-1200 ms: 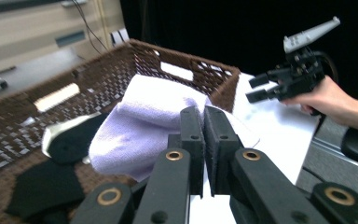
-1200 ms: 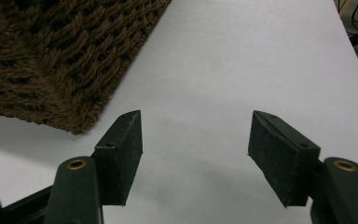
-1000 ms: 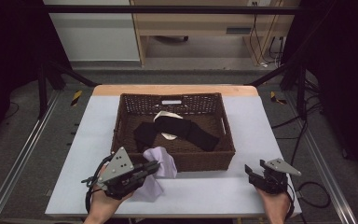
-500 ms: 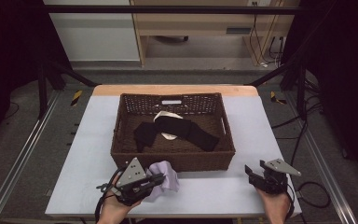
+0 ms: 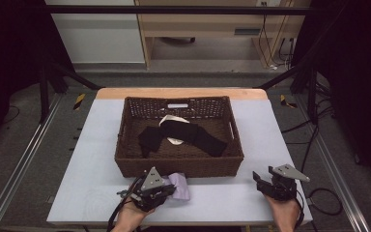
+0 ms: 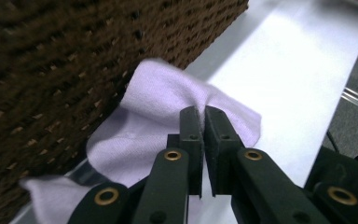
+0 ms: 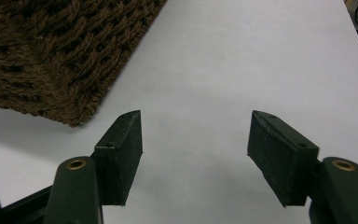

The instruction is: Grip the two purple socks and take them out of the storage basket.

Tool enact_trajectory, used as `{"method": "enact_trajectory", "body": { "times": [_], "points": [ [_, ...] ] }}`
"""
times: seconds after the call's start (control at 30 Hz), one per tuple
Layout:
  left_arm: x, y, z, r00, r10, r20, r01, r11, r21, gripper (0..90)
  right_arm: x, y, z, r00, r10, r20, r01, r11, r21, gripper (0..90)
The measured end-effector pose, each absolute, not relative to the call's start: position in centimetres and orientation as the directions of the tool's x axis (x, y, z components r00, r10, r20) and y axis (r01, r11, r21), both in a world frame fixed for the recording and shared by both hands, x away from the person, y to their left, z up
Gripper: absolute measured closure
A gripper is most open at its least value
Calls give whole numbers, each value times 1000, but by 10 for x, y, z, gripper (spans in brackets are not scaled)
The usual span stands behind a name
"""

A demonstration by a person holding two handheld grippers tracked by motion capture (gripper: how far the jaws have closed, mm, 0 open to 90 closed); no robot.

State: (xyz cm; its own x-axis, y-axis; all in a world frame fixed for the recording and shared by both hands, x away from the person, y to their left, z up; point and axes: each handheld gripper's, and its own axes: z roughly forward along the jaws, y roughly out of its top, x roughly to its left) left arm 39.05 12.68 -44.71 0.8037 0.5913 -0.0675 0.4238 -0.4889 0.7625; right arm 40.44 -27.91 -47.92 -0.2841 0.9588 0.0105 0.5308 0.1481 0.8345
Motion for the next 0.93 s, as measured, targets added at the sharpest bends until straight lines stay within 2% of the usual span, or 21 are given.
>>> {"method": "enact_trajectory", "body": {
  "times": [0.03, 0.2, 0.3, 0.6, 0.93],
  "points": [
    [390, 127, -447, 804, 591, -68, 424, -489, 762, 833, 404, -279, -479, -284, 959, 10, 531, 148, 834, 354],
    [389, 129, -444, 788, 611, -70, 431, -469, 771, 625, 405, -279, -480, -289, 957, 8, 533, 154, 832, 342],
    [388, 137, -436, 771, 633, -69, 426, -432, 795, 530, 405, -279, -480, -287, 958, 12, 535, 150, 831, 337],
    [384, 182, -418, 719, 691, -74, 419, -347, 839, 395, 404, -281, -480, -270, 963, 13, 534, 139, 834, 287],
    [381, 234, -426, 631, 774, -60, 436, -289, 853, 357, 405, -282, -480, -243, 970, 14, 539, 123, 833, 230]
  ]
}}
